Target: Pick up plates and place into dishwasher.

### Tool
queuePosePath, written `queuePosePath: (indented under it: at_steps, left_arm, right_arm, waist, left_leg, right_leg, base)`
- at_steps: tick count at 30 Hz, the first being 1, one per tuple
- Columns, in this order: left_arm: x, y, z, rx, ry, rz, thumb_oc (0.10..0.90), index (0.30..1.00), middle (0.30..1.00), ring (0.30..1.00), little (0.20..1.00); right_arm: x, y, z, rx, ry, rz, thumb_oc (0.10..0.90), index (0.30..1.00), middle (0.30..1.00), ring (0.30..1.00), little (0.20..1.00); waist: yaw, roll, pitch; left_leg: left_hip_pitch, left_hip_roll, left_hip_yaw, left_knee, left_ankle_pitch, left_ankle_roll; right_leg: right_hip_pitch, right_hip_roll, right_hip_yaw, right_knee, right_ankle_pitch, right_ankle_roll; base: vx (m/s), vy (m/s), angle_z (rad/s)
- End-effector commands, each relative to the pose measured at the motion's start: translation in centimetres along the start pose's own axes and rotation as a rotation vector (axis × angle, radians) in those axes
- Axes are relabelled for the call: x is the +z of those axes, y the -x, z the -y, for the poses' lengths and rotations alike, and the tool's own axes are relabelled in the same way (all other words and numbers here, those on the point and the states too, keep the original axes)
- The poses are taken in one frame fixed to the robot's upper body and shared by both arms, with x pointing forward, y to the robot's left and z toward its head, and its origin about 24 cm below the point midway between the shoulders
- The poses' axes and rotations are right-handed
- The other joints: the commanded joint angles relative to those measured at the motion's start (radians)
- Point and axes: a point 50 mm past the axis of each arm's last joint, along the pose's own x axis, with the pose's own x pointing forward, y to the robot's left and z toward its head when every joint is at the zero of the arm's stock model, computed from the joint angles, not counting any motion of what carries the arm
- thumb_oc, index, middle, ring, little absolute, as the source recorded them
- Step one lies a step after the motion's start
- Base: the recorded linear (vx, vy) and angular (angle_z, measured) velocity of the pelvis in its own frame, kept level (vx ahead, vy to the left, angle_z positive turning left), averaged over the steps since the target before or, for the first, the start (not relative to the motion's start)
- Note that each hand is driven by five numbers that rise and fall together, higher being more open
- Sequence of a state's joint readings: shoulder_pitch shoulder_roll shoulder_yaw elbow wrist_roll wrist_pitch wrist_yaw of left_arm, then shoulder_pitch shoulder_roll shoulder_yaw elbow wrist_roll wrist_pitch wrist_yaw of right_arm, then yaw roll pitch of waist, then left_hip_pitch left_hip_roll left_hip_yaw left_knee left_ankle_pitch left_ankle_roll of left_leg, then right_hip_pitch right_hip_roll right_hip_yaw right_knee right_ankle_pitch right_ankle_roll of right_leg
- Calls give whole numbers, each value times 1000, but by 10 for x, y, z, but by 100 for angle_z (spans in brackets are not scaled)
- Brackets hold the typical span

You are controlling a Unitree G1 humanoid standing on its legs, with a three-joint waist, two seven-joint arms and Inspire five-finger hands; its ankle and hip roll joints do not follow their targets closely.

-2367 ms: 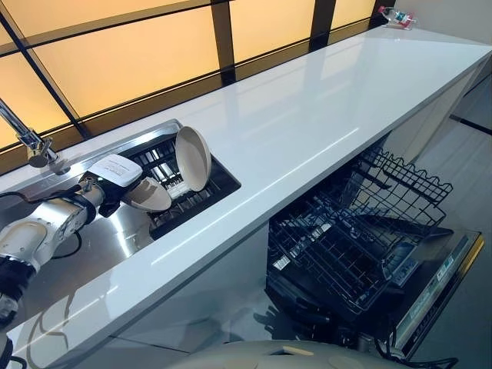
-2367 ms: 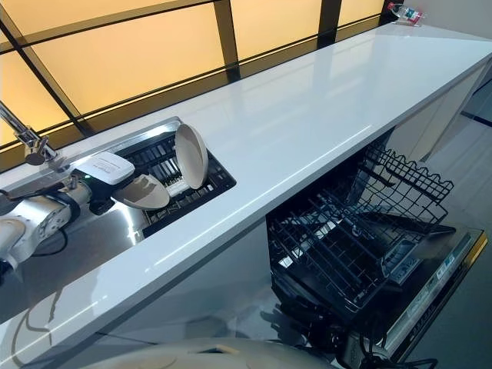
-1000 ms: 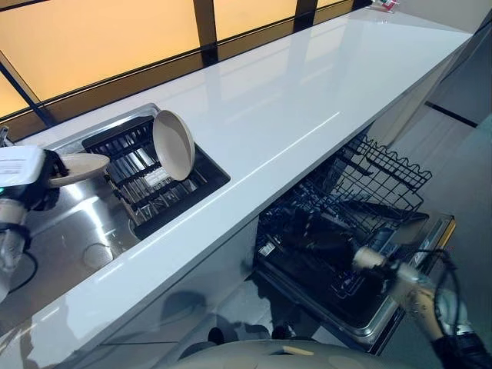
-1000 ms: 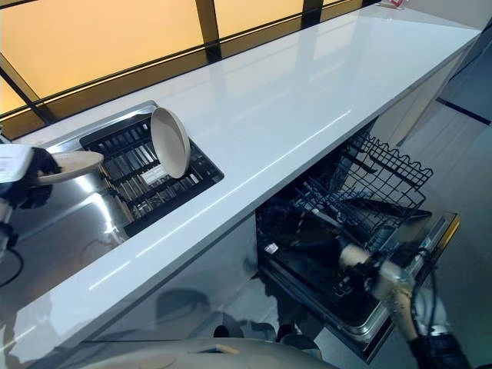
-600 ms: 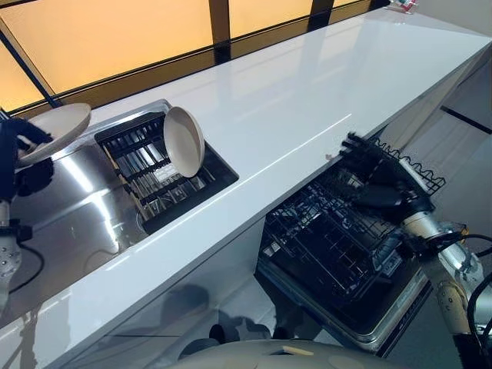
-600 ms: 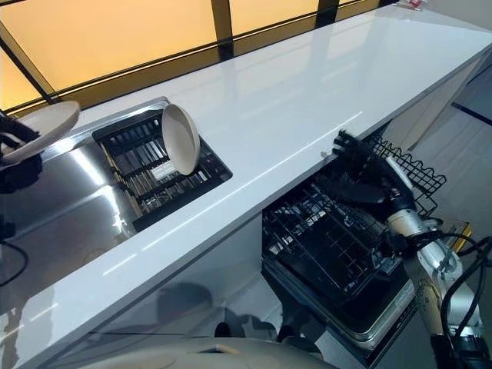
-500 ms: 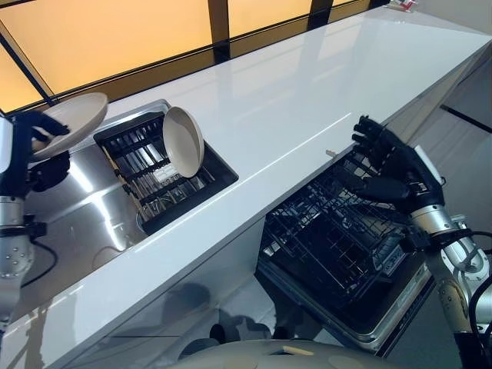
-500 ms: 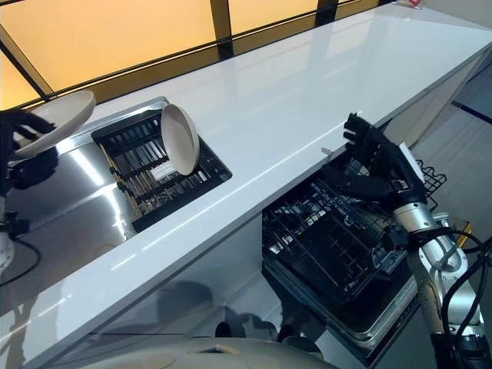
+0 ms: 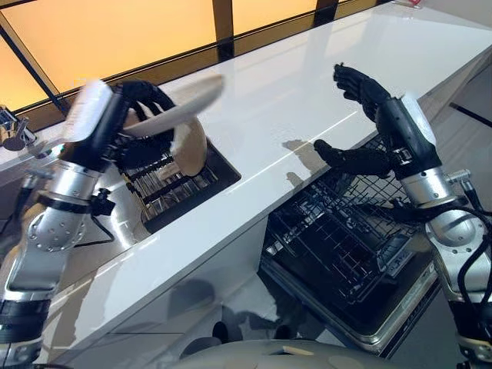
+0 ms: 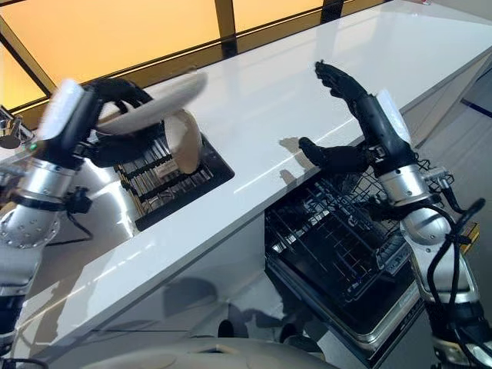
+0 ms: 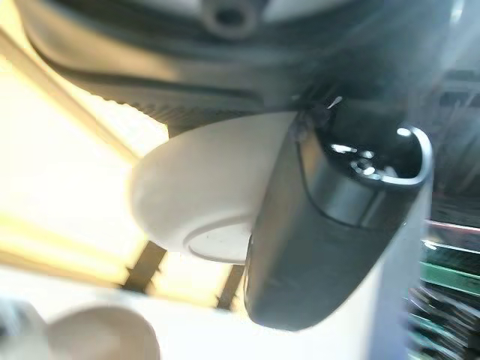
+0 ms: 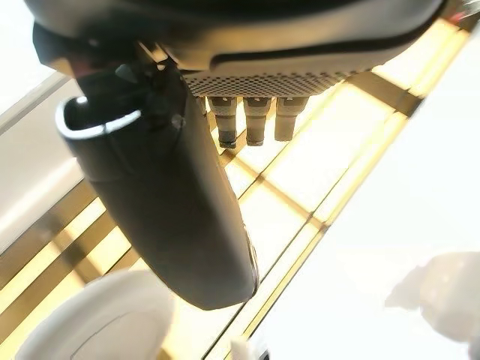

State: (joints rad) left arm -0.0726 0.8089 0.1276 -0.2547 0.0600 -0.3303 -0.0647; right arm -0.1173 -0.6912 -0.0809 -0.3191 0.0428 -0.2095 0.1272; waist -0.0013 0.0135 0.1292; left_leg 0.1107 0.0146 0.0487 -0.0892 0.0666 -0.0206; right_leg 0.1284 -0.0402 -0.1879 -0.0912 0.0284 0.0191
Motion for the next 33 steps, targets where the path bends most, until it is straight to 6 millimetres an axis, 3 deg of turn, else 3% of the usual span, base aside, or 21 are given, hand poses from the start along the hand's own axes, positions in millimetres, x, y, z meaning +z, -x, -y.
queuePosePath:
  at_steps: [1, 9, 16, 23, 29, 30, 32, 33]
  left_arm:
    - [34, -30, -30, 62, 141, 228, 100, 300, 300, 300, 200]
    - [43, -48, -12, -120, 378, 267, 100, 300, 300, 300, 200]
    - [44, -54, -7, -153, 443, 276, 100, 300, 300, 300, 200]
    - [47, -56, -4, -195, 454, 299, 100, 300, 300, 300, 200]
    - [49, -59, 2, -239, 464, 305, 100, 300, 300, 300, 200]
    - [49, -60, 4, -248, 468, 305, 100, 300, 300, 300, 200]
    - [48, -60, 7, -270, 484, 304, 100, 300, 300, 300, 200]
    - [48, -60, 10, -286, 484, 304, 100, 300, 300, 300, 200]
  right_arm:
    - [58, -25, 22, -98, 169, 347, 800, 900, 900, 900, 900]
    - [73, -42, 8, 49, 256, 413, 800, 900, 900, 900, 900]
    - [79, -49, -4, 204, 251, 434, 800, 900, 900, 900, 900]
    - [83, -53, -16, 374, 115, 440, 800, 900, 900, 900, 900]
    - [82, -58, -22, 437, -104, 434, 800, 900, 900, 900, 900]
    - [80, -59, -24, 440, -154, 426, 652, 773, 773, 773, 752]
    - [78, -59, -26, 422, -224, 426, 215, 399, 399, 399, 315]
    - [77, -59, -27, 417, -246, 425, 100, 300, 300, 300, 200]
  waist:
    - [1, -9, -46]
    - [-4, -9, -48]
    - [-4, -11, -52]
    - [1, -16, -55]
    - [4, -16, -55]
    - [5, -15, -54]
    - [7, -14, -54]
    - [8, -14, -53]
  left_leg:
    - [32, -68, -6, 2, -116, 42]
    - [32, -68, -1, 2, -115, 42]
    - [35, -67, 3, 2, -113, 40]
    - [34, -67, 1, 2, -112, 39]
    - [37, -66, 0, 2, -110, 38]
    - [37, -67, -1, 2, -111, 39]
    - [39, -68, -2, 2, -111, 40]
    - [39, -69, -3, 2, -111, 41]
  right_leg:
    - [6, 37, -12, 70, -83, 44]
    - [5, 41, -6, 71, -82, 41]
    - [9, 41, -6, 70, -82, 39]
    - [14, 41, -10, 65, -82, 35]
    - [19, 40, -16, 65, -83, 34]
    - [20, 40, -17, 64, -83, 33]
    - [23, 40, -18, 63, -83, 33]
    - [23, 40, -19, 63, -84, 33]
  base:
    - [3, -8, 4]
    - [0, 0, 0]
    - [0, 0, 0]
    - [0, 0, 0]
    - [0, 0, 0]
    - [11, -2, 3]
    - [0, 0, 0]
    - [0, 0, 0]
